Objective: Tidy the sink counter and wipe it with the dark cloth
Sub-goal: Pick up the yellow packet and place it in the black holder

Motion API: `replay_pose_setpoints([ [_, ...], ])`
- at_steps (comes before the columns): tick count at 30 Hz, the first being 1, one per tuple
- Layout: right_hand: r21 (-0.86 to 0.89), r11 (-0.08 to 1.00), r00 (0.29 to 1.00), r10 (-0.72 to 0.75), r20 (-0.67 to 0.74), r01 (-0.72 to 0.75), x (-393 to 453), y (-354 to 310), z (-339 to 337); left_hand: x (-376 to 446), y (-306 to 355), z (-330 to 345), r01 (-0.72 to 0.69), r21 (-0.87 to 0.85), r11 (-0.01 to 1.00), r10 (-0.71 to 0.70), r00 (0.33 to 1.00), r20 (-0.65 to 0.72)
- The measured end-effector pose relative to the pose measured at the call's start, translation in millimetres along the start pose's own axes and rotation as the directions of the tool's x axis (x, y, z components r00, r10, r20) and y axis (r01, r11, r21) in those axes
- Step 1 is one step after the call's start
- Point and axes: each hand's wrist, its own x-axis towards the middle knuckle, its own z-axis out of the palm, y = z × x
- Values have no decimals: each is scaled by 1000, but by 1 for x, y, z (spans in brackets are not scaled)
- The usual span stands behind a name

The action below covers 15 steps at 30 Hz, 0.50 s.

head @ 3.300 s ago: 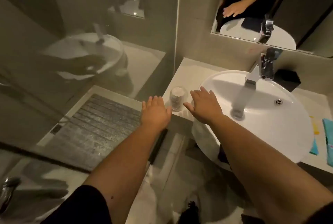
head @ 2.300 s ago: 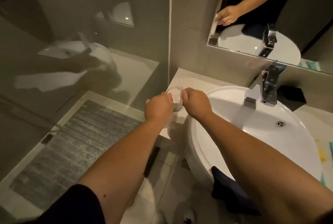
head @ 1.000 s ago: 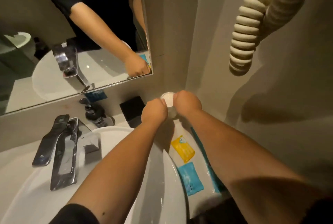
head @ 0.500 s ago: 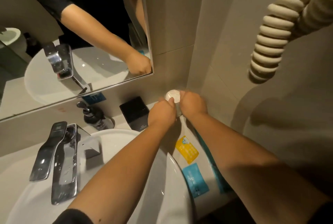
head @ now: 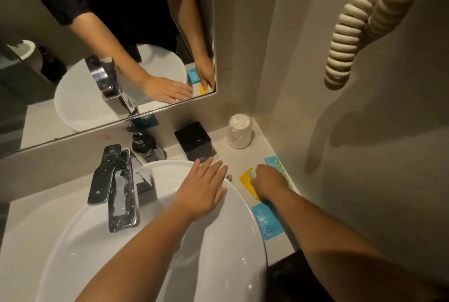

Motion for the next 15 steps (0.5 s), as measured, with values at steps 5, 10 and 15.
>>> replay_pose_setpoints([
  [5, 329, 944, 1000, 17, 5, -18, -34, 19, -37, -1, -2, 4, -11, 3, 1000, 11, 999, -31],
  [10, 272, 951, 986, 120, 117, -148, -88, 46, 15, -1, -2, 6, -24, 6, 1000, 24, 998, -59],
  [15, 167, 980, 994, 110, 2, -109, -98, 37, 29, -1, -1, 3, -18, -2, 1000, 18, 999, -36],
])
